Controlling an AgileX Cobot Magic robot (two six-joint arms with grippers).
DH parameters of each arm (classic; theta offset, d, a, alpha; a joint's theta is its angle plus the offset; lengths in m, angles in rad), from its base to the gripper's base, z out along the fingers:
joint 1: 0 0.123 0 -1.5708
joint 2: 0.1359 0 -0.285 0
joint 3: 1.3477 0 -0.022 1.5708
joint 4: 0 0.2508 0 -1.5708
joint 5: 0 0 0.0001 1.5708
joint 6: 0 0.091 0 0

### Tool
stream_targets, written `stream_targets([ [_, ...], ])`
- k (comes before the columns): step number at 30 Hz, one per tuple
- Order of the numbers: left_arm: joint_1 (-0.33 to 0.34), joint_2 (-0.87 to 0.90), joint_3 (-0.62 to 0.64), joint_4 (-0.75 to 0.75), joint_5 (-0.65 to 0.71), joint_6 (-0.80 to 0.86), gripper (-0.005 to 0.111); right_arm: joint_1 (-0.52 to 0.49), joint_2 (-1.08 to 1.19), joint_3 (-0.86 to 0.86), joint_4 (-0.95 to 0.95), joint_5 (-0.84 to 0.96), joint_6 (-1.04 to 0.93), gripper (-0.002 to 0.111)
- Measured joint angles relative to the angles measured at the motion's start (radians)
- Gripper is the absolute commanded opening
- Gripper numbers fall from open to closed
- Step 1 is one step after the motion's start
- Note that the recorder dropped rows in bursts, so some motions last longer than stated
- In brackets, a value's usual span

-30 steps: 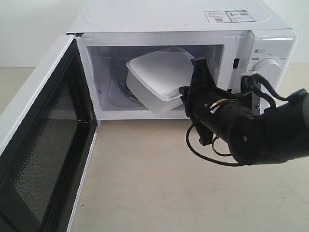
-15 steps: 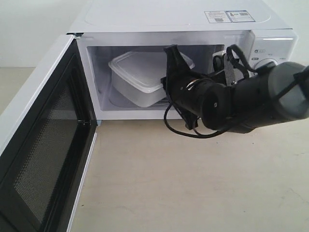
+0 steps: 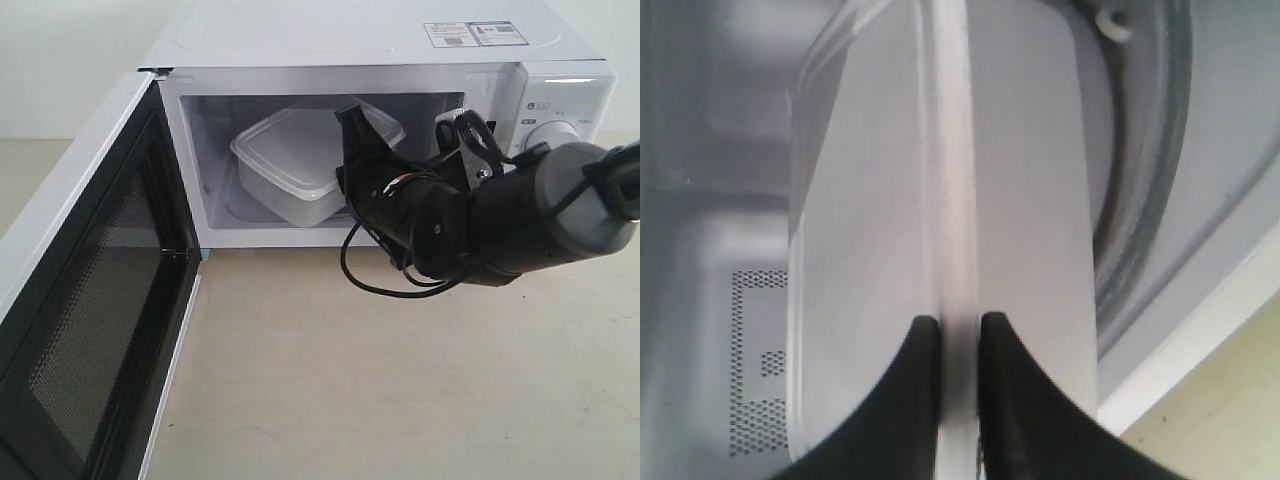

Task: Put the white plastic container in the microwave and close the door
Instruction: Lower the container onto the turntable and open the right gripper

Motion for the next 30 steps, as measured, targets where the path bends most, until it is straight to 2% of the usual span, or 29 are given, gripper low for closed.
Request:
stream_targets([
  [7,0.0,0.0,0.0,0.0,0.0,0.0,0.004,0.0,0.02,-0.009,-0.1,-0.028,-0.021,0.0],
  [14,0.0,0.0,0.0,0.0,0.0,0.0,0.004,0.0,0.02,-0.01,-0.118,-0.038,-0.022,0.001],
  [17,0.0,0.0,0.0,0.0,0.0,0.0,0.004,0.0,0.02,-0.01,-0.118,-0.038,-0.022,0.012],
  [22,0.0,0.0,0.0,0.0,0.0,0.0,0.004,0.0,0.02,-0.01,-0.121,-0.051,-0.022,0.05],
  [24,0.0,0.0,0.0,0.0,0.0,0.0,0.004,-0.002,0.02,-0.01,-0.119,-0.053,-0.022,0.052],
  [30,0.0,0.0,0.0,0.0,0.0,0.0,0.004,-0.002,0.02,-0.01,-0.101,-0.054,-0.022,0.044],
])
